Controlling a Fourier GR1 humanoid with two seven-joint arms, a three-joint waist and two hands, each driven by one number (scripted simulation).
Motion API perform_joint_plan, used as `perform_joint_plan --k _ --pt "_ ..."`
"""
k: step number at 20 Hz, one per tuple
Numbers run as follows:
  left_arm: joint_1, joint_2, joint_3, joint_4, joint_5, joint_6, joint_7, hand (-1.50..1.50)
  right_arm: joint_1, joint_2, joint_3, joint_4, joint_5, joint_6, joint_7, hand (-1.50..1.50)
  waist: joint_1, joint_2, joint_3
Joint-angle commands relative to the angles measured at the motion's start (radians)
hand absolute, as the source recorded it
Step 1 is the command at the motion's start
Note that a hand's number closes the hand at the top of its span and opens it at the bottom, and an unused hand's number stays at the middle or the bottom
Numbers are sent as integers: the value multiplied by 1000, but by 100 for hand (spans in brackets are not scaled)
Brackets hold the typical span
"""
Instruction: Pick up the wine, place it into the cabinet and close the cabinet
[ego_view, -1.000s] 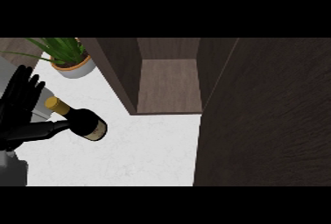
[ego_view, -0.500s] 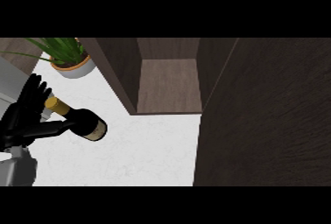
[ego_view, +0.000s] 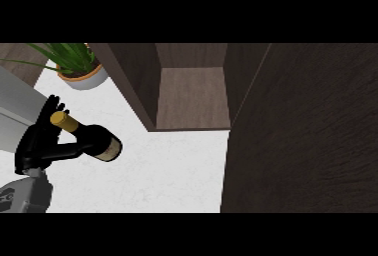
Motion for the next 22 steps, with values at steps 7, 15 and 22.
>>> perform_joint_plan --k 7,15,22 --pt "-13 21 15 238 -5 -82 -190 -150 107 -51 9 -298 -30 4 76 -150 -13 -1 -1" --pt "-27 -44 -24 343 -50 -41 -285 -150 41 -51 -27 -287 -48 -16 112 -150 -1 0 -1" --pt "-51 -79 30 457 18 -63 -373 -150 96 -31 31 -233 -7 -20 23 -150 -3 -1 0"
